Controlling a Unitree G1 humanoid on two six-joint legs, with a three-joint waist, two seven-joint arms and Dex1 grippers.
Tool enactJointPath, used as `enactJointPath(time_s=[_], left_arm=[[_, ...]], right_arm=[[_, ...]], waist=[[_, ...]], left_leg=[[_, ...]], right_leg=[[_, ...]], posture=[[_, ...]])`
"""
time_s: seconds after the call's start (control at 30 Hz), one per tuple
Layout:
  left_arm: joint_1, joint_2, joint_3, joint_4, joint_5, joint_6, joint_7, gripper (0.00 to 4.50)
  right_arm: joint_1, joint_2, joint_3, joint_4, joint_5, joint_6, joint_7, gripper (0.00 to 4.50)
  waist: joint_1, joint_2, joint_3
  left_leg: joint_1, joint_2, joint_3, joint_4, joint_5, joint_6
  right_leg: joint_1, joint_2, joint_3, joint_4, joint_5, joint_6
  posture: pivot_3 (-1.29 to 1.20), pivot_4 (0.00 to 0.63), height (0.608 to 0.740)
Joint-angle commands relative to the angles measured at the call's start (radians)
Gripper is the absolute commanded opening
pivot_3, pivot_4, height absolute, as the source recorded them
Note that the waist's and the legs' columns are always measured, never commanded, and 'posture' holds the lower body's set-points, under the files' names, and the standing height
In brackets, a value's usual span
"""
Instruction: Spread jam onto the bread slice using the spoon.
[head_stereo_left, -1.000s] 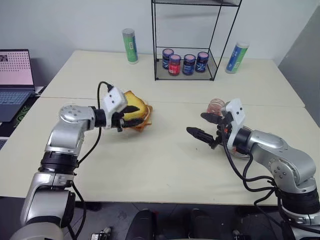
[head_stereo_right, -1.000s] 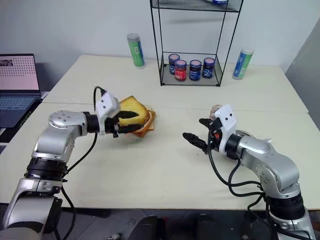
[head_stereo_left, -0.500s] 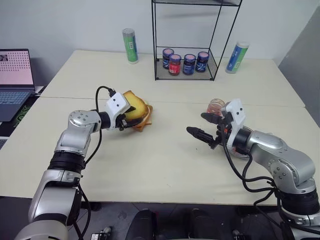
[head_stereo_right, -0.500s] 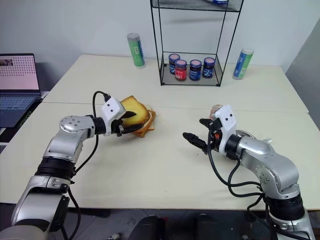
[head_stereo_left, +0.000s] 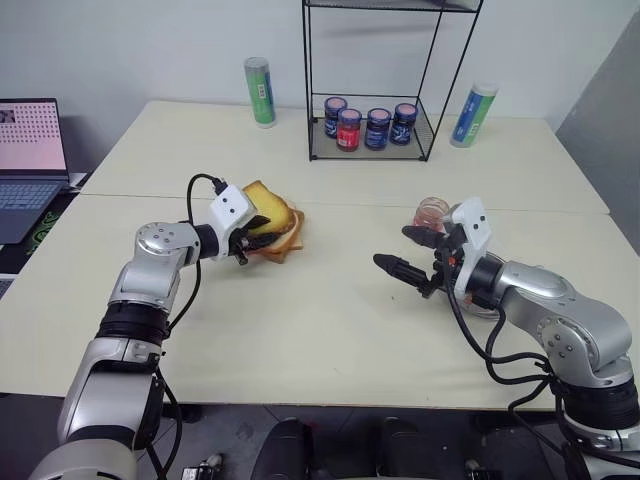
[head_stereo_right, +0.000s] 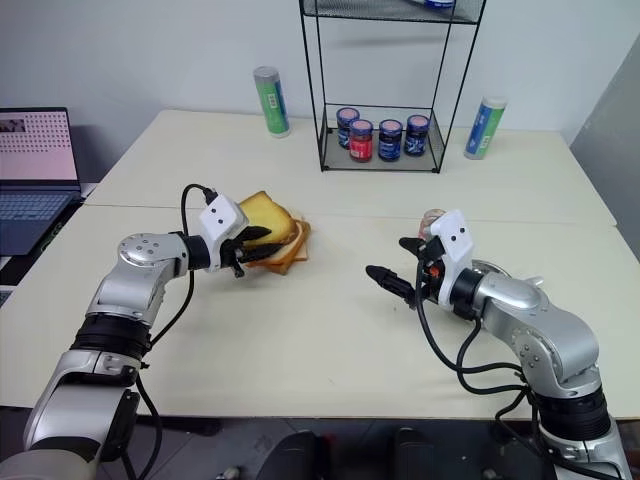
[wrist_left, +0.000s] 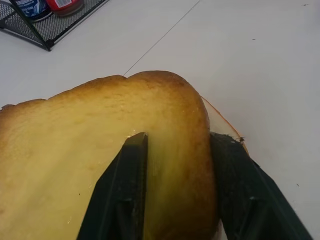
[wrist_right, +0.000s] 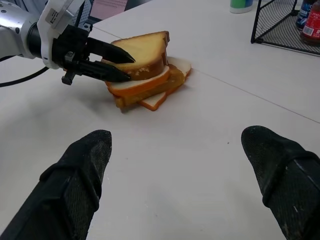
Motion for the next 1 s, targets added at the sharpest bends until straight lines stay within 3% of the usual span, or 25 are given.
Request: enactJointPath(time_s=[0.03, 0.2, 0.47, 0.7, 0.87, 1.0], left_arm=[[-0.016, 0.013, 0.027, -0.008, -0.004, 0.017, 0.008, 0.89], [-0.021, 0.015, 0.038, -0.016, -0.023, 0.040, 0.008, 0.05], [-0.071, 0.022, 0.091, -0.029, -0.083, 0.107, 0.021, 0.02], [-0.155, 0.079, 0.086, -0.273, -0.188, 0.216, -0.134, 0.02], [-0.108, 0.035, -0.026, -0.564, -0.236, 0.249, -0.212, 0.02], [-0.014, -0.043, -0.165, -0.598, -0.128, 0.070, -0.203, 0.02]], right_arm=[[-0.019, -0.009, -0.021, -0.045, 0.009, -0.005, 0.004, 4.50], [-0.021, -0.008, -0.019, -0.043, 0.009, -0.005, 0.002, 4.50], [-0.031, -0.014, -0.025, -0.041, 0.015, 0.001, 0.008, 4.50], [-0.009, -0.116, -0.162, -0.119, 0.188, 0.117, 0.058, 4.50], [0.075, -0.282, -0.327, -0.138, 0.287, 0.188, 0.119, 4.50], [0.135, -0.330, -0.406, -0.141, 0.310, 0.197, 0.107, 4.50]], waist=[[0.000, 0.000, 0.000], [0.000, 0.000, 0.000], [0.000, 0.000, 0.000], [0.004, -0.001, 0.002], [0.013, -0.001, 0.002], [0.008, 0.000, 0.002]], left_leg=[[0.000, 0.000, 0.000, 0.000, 0.000, 0.000], [0.000, 0.000, 0.000, 0.000, 0.000, 0.000], [0.000, 0.000, 0.000, 0.000, 0.000, 0.000], [-0.004, 0.000, -0.001, 0.000, 0.000, 0.000], [-0.006, -0.001, -0.002, 0.000, 0.000, 0.000], [-0.003, -0.001, -0.001, 0.000, 0.000, 0.000]], right_leg=[[0.000, 0.000, 0.000, 0.000, 0.000, 0.000], [0.000, 0.000, 0.000, 0.000, 0.000, 0.000], [0.000, 0.000, 0.000, 0.000, 0.000, 0.000], [-0.002, 0.000, -0.001, -0.002, 0.000, 0.000], [0.000, -0.001, -0.001, -0.006, 0.000, 0.000], [0.001, 0.000, 0.000, -0.005, 0.000, 0.001]], posture=[[0.00, 0.150, 0.740], [0.00, 0.150, 0.740], [0.00, 0.150, 0.740], [0.00, 0.150, 0.740], [0.00, 0.150, 0.740], [0.00, 0.150, 0.740]])
